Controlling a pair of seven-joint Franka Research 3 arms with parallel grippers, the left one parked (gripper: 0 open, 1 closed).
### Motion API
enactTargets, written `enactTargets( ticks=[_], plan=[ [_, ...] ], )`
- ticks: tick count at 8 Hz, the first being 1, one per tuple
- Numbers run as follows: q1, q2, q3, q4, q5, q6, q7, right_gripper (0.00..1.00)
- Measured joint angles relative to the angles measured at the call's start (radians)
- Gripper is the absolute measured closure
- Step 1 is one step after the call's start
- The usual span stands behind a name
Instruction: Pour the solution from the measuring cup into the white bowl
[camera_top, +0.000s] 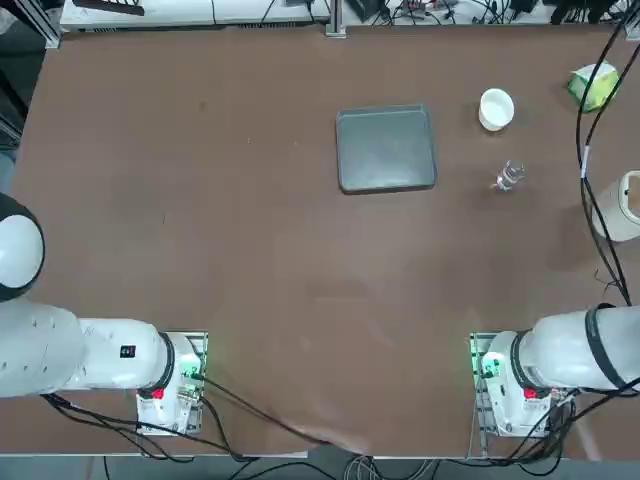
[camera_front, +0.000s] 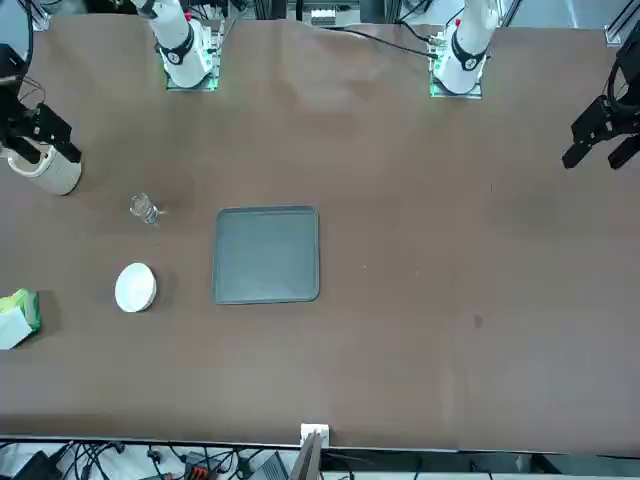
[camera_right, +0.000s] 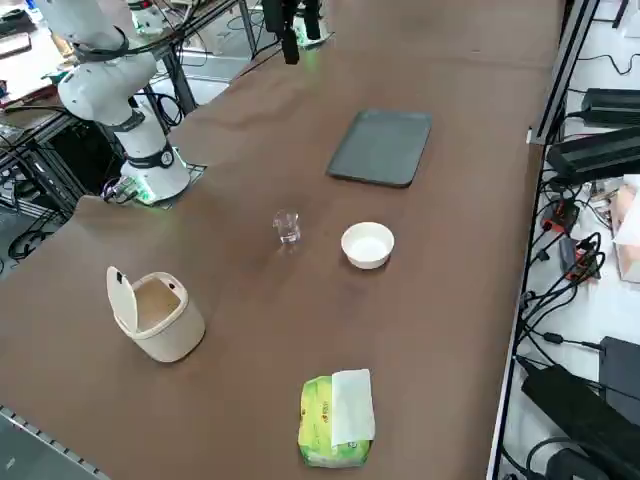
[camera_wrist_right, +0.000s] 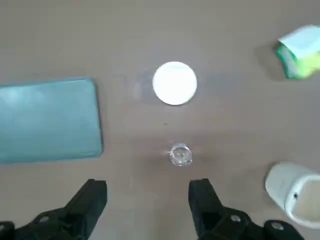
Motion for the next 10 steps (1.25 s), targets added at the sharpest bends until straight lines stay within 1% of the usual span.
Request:
enactTargets(
  ticks=[1,2,4,6,8,10],
  plan=[
    [0.029,0.012,0.004,-0.003,-0.067,0.000,0.107,0.00],
    [0.080,0.036,0.009,-0.008,-0.143,0.002,0.241,0.00],
    [0.194,0.108,0.017,-0.022,-0.285,0.005,0.546,0.00],
    [0.280,0.189,0.019,-0.047,-0.413,0.006,0.880,0.00],
    [0.320,0.284,0.019,-0.078,-0.498,0.007,1.211,0.00],
    [0.330,0.358,0.019,-0.111,-0.542,0.008,1.509,0.00]
  ],
)
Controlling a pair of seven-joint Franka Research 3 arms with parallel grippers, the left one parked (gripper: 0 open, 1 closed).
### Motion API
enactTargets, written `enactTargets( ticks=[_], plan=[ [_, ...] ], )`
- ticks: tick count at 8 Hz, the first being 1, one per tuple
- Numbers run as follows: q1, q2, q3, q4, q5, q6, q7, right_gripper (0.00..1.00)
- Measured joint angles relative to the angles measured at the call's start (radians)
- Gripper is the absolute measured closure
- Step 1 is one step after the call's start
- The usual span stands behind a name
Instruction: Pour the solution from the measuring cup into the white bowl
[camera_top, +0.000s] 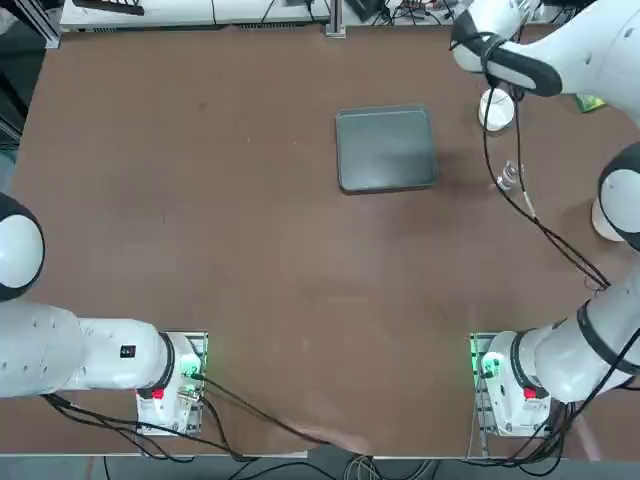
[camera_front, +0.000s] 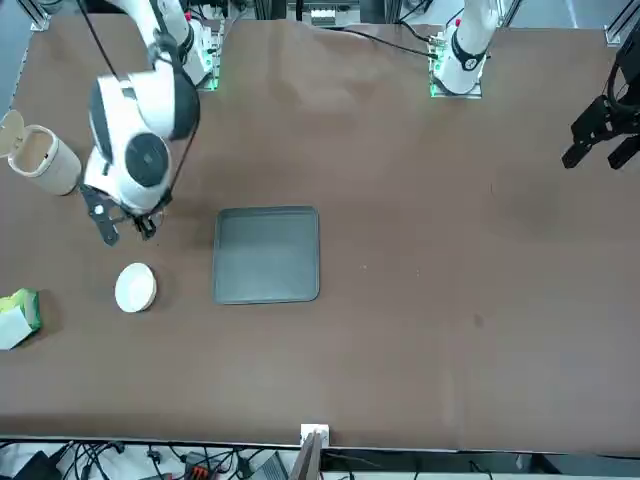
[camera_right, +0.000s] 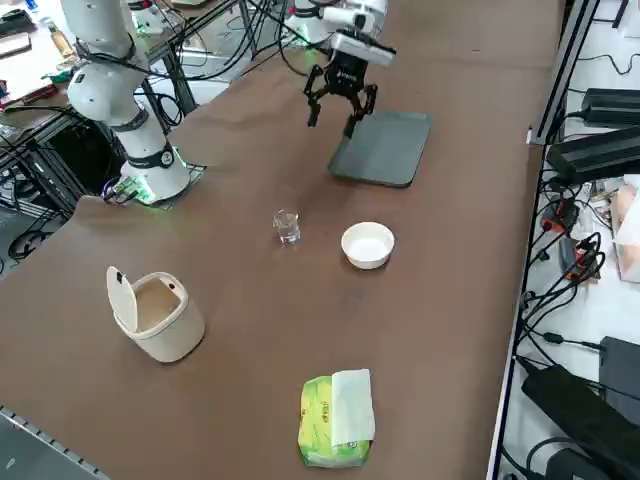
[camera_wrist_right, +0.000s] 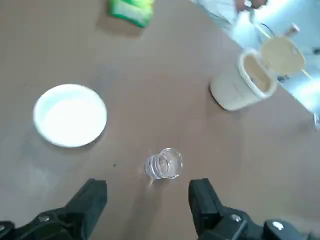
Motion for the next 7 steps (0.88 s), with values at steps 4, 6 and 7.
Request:
enactTargets(
  ticks=[4,6,7],
  plan=[
    [-0.002,0.120,-0.016,-0.017,-0.015,-0.023,0.467,0.00],
    [-0.001,0.211,-0.016,-0.020,-0.038,-0.038,0.653,0.00],
    [0.000,0.256,-0.016,-0.020,-0.056,-0.047,0.725,0.00]
  ],
)
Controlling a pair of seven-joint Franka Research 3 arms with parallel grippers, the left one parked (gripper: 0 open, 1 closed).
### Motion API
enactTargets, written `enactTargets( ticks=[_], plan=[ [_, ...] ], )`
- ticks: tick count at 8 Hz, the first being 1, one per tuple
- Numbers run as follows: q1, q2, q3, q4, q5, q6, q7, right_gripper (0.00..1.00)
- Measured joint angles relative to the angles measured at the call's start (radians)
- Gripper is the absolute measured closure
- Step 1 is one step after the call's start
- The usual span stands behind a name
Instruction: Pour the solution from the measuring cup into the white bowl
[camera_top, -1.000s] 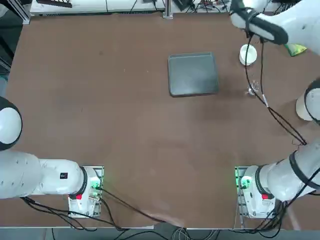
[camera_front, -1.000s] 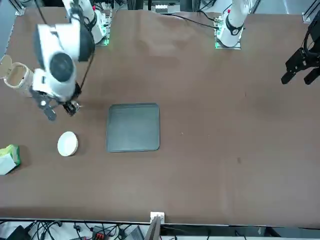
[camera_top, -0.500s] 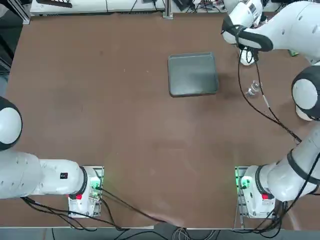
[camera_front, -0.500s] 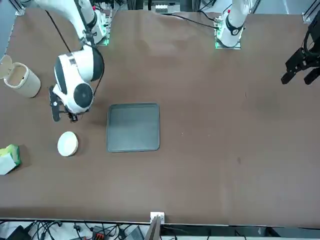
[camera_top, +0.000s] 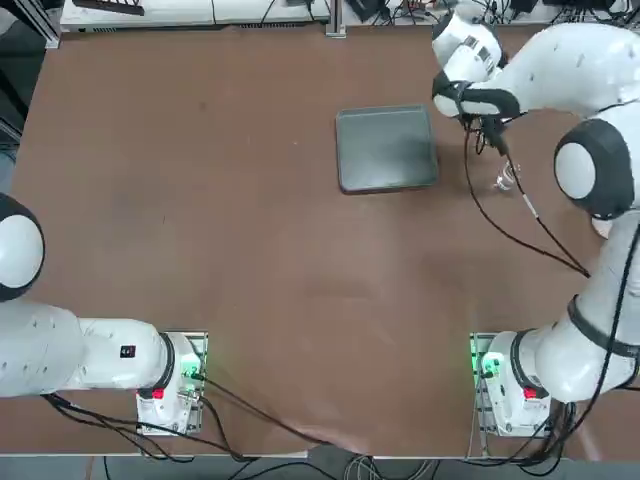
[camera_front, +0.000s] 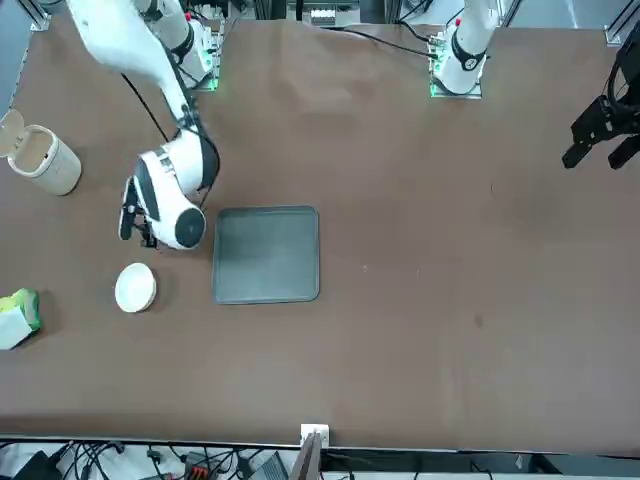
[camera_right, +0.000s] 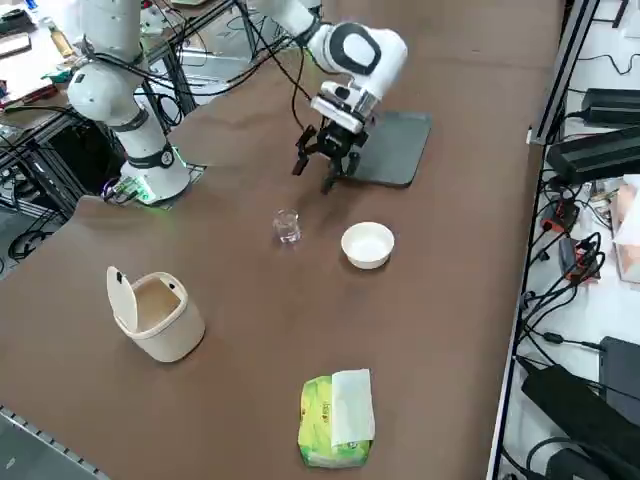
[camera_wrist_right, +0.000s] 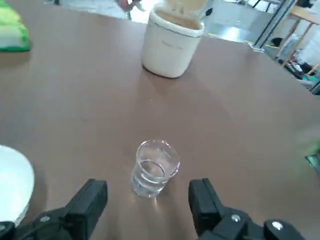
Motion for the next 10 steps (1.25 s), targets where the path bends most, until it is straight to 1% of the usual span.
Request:
enactTargets(
  ticks=[2,3,7,10],
  plan=[
    [0.001,0.070,0.000,0.000,-0.037,-0.006,0.088,0.00],
    [0.001,0.090,0.000,0.001,-0.051,-0.006,0.112,0.01],
    [-0.003,0.132,-0.003,0.008,-0.060,-0.035,0.182,0.01],
    [-0.012,0.167,-0.005,0.033,-0.060,-0.058,0.226,0.02]
  ],
)
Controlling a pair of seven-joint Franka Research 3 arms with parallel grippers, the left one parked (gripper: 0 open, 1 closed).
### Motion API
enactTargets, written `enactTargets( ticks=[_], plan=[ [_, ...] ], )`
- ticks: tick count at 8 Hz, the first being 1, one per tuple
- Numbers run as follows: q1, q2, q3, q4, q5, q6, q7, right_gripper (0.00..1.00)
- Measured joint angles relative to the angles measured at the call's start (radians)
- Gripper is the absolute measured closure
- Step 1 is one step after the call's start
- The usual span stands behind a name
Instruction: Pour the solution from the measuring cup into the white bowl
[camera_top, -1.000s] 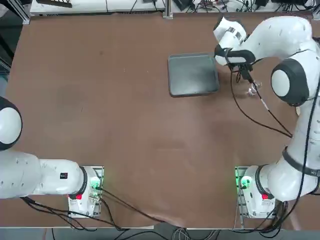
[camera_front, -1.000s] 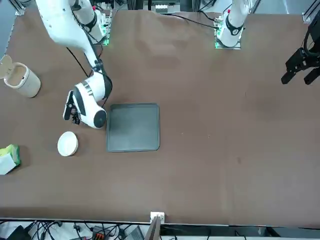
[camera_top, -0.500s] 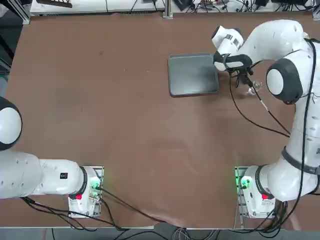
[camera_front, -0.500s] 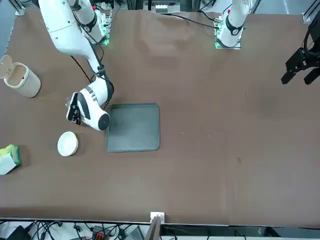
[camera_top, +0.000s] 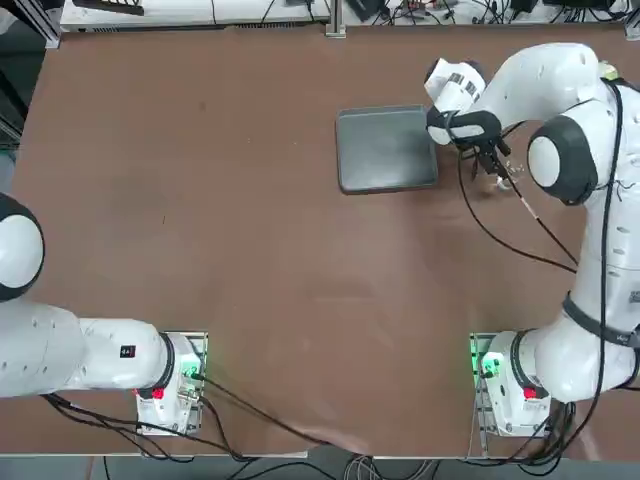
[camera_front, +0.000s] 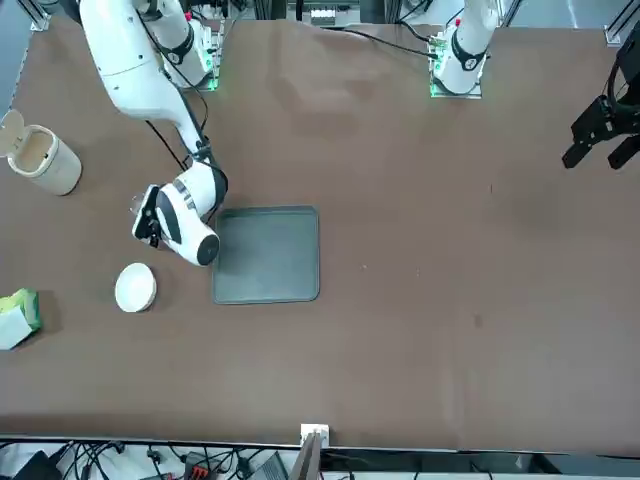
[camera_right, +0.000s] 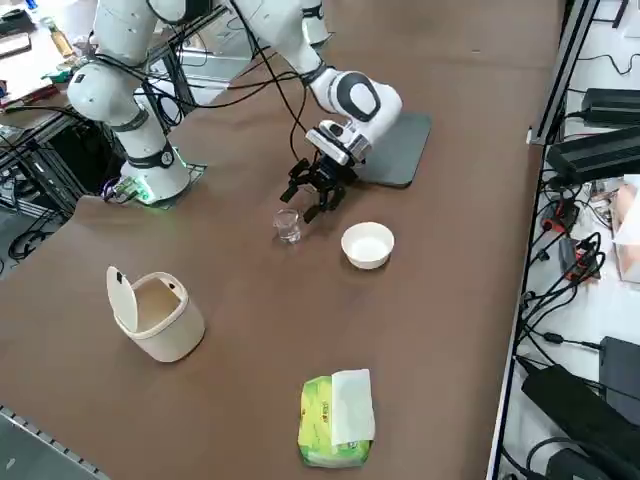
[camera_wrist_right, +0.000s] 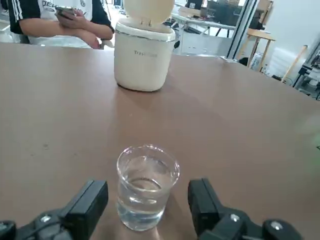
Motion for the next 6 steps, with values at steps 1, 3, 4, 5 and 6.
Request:
enactTargets(
  ticks=[1,3,4,5,6],
  plan=[
    [-0.002,0.010,-0.001,0.013,0.001,-0.001,0.008,0.03],
    [-0.006,0.031,-0.003,0.035,0.002,-0.001,0.028,0.03],
    [-0.011,0.040,-0.004,0.043,0.002,-0.001,0.034,0.03],
    [-0.015,0.046,-0.004,0.045,0.002,-0.001,0.038,0.03],
    [-0.018,0.049,-0.004,0.046,0.002,-0.003,0.041,0.03]
  ],
)
